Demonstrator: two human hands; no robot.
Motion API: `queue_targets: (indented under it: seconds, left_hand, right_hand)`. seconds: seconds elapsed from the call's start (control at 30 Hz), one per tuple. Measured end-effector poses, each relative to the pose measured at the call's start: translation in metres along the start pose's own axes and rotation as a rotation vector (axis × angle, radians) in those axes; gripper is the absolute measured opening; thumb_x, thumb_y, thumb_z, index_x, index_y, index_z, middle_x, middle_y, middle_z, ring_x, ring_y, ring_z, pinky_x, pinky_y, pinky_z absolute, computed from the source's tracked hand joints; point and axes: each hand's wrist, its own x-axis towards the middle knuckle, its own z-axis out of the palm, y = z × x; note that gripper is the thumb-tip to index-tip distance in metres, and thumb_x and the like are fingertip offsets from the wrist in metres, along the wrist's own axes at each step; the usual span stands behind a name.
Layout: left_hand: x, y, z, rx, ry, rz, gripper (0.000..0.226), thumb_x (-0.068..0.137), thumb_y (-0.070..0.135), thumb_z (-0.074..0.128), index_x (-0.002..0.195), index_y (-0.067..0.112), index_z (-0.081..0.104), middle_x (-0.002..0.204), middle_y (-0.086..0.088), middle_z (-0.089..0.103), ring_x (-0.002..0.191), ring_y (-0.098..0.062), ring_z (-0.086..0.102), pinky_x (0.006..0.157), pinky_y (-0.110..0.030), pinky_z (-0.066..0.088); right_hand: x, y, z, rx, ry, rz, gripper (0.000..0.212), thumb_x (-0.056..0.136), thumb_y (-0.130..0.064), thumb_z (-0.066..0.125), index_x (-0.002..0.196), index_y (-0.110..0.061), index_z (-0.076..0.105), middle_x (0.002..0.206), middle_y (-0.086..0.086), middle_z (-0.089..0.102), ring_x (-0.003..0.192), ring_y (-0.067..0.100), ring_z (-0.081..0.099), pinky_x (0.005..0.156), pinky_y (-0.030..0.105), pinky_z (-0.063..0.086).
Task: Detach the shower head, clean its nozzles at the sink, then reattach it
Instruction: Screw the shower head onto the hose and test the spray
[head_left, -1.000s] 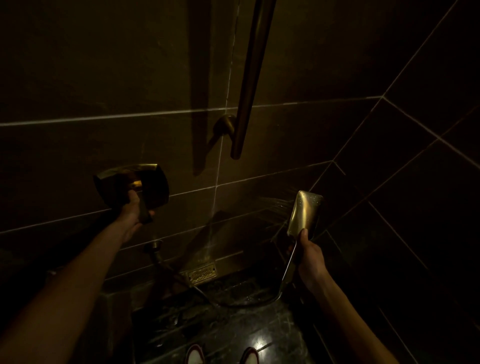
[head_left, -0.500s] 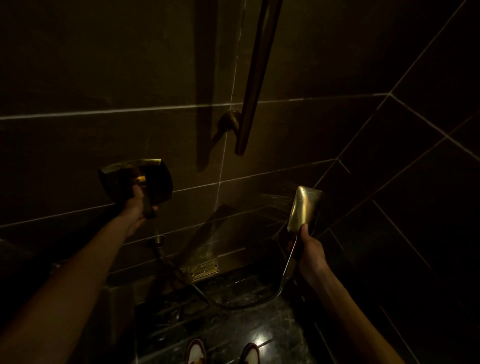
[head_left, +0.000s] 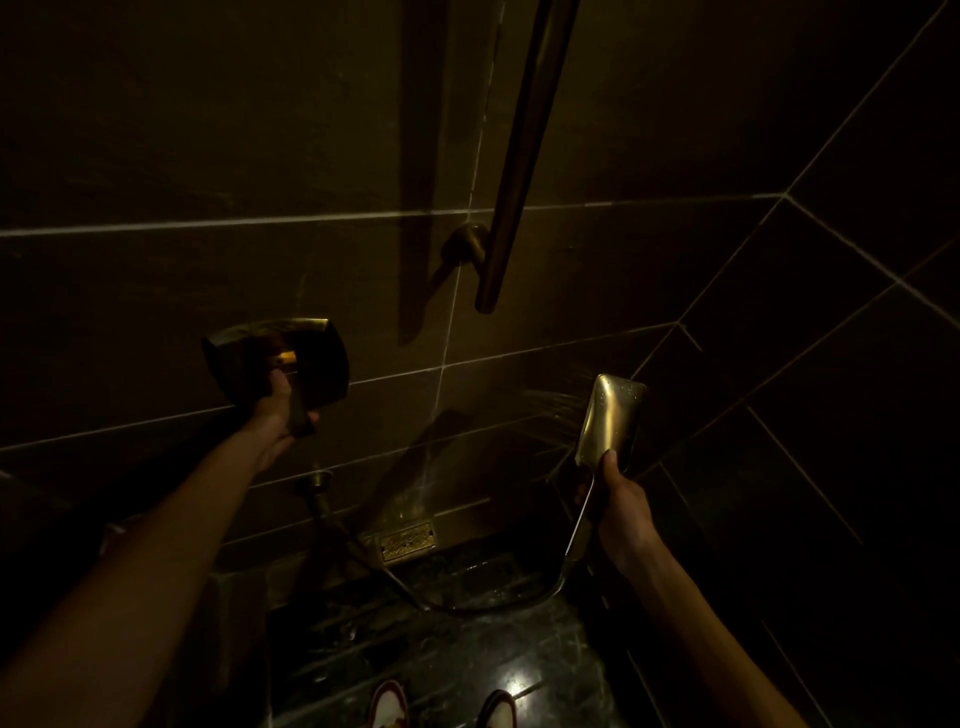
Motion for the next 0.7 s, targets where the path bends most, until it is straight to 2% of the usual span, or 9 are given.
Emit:
queue_targets:
  seconds: [0.1, 0.17, 0.23, 0.27, 0.3, 0.4, 0.53, 0.63, 0.7]
  left_hand:
    - [0.004, -0.001, -0.002, -0.009, 0.009, -0.001, 0.062, 0.1, 0.055, 0.023, 0.149, 0.017, 0.031, 0.146, -0.01, 0.047, 0.078, -0.013, 0.058, 0.088, -0.033, 0.039]
    - [0.005, -0.003, -0.001, -0.007, 0.0, -0.003, 0.062, 0.1, 0.055, 0.023, 0.148, 0.017, 0.032, 0.146, -0.011, 0.048, 0.094, -0.02, 0.062, 0.09, -0.034, 0.039]
    - [0.006, -0.004, -0.002, -0.006, -0.007, -0.01, 0.064, 0.1, 0.056, 0.023, 0.148, 0.017, 0.032, 0.147, -0.012, 0.047, 0.119, -0.027, 0.057, 0.091, -0.033, 0.038]
    - [0.006, -0.004, -0.002, -0.004, -0.007, -0.01, 0.064, 0.1, 0.057, 0.023, 0.148, 0.016, 0.032, 0.147, -0.012, 0.047, 0.124, -0.028, 0.055, 0.091, -0.033, 0.039]
    - [0.005, -0.004, -0.002, -0.004, -0.009, -0.009, 0.064, 0.099, 0.057, 0.023, 0.149, 0.016, 0.032, 0.147, -0.012, 0.047, 0.122, -0.028, 0.055, 0.092, -0.033, 0.039]
    - [0.005, -0.004, -0.002, -0.015, -0.012, 0.005, 0.065, 0.099, 0.058, 0.024, 0.148, 0.017, 0.032, 0.146, -0.01, 0.047, 0.097, -0.021, 0.061, 0.092, -0.034, 0.039]
    - [0.004, -0.004, -0.005, -0.03, -0.017, -0.011, 0.069, 0.095, 0.065, 0.026, 0.147, 0.019, 0.035, 0.143, -0.012, 0.05, 0.109, -0.024, 0.057, 0.095, -0.037, 0.04]
    - [0.003, -0.005, -0.01, -0.059, -0.04, -0.022, 0.076, 0.089, 0.072, 0.031, 0.145, 0.02, 0.039, 0.135, -0.008, 0.055, 0.095, -0.018, 0.058, 0.107, -0.042, 0.033]
    - [0.004, -0.007, -0.012, -0.1, -0.05, -0.028, 0.077, 0.088, 0.072, 0.038, 0.144, 0.02, 0.041, 0.136, -0.007, 0.055, 0.097, -0.019, 0.058, 0.106, -0.039, 0.034]
  right_hand:
    - [0.001, 0.0, 0.002, -0.003, 0.023, 0.017, 0.053, 0.096, -0.051, 0.049, 0.105, -0.002, 0.066, 0.076, 0.007, 0.062, 0.073, 0.021, 0.057, 0.077, 0.04, 0.045]
    - [0.001, 0.0, 0.002, 0.003, 0.023, 0.019, 0.053, 0.096, -0.051, 0.05, 0.106, -0.001, 0.066, 0.075, 0.006, 0.062, 0.072, 0.02, 0.057, 0.077, 0.039, 0.045]
    - [-0.002, -0.002, 0.002, 0.014, 0.016, 0.016, 0.051, 0.097, -0.049, 0.049, 0.104, -0.001, 0.066, 0.075, 0.006, 0.061, 0.071, 0.019, 0.056, 0.076, 0.037, 0.045]
    - [-0.004, -0.004, 0.003, 0.016, 0.011, 0.013, 0.05, 0.098, -0.048, 0.048, 0.103, -0.002, 0.066, 0.075, 0.006, 0.06, 0.071, 0.019, 0.055, 0.075, 0.036, 0.044]
    - [-0.006, -0.005, 0.003, 0.017, 0.009, 0.013, 0.049, 0.098, -0.047, 0.048, 0.101, -0.002, 0.066, 0.074, 0.006, 0.06, 0.071, 0.019, 0.055, 0.075, 0.036, 0.044]
    - [-0.007, -0.005, 0.004, 0.016, 0.027, 0.016, 0.05, 0.098, -0.048, 0.049, 0.101, -0.001, 0.066, 0.074, 0.006, 0.061, 0.07, 0.018, 0.056, 0.074, 0.036, 0.045]
    - [-0.008, -0.004, 0.002, 0.028, 0.016, 0.022, 0.053, 0.098, -0.049, 0.049, 0.108, 0.0, 0.065, 0.073, 0.005, 0.06, 0.07, 0.018, 0.055, 0.073, 0.035, 0.045]
    - [-0.012, -0.004, 0.003, 0.028, 0.002, 0.025, 0.052, 0.097, -0.049, 0.049, 0.108, 0.0, 0.065, 0.075, 0.006, 0.059, 0.07, 0.018, 0.055, 0.072, 0.034, 0.045]
    - [-0.016, -0.006, 0.006, 0.019, 0.004, 0.025, 0.051, 0.095, -0.05, 0.05, 0.105, -0.002, 0.066, 0.076, 0.008, 0.059, 0.07, 0.018, 0.055, 0.071, 0.034, 0.045]
